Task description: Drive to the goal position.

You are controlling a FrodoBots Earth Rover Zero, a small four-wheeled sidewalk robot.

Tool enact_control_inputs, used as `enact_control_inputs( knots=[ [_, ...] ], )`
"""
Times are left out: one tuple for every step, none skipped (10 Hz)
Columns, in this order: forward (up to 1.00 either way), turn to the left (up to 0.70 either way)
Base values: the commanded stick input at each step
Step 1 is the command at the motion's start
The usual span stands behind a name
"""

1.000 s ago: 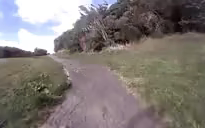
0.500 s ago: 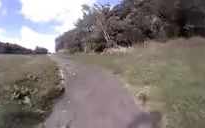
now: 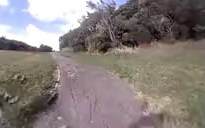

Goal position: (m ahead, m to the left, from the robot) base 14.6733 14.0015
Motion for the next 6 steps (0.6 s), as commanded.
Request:
enact_control_inputs(
  knots=[
    [1.0,0.04],
    [1.0,0.03],
    [1.0,0.37],
    [1.0,0.39],
    [1.0,0.33],
    [1.0,0.22]
  ],
)
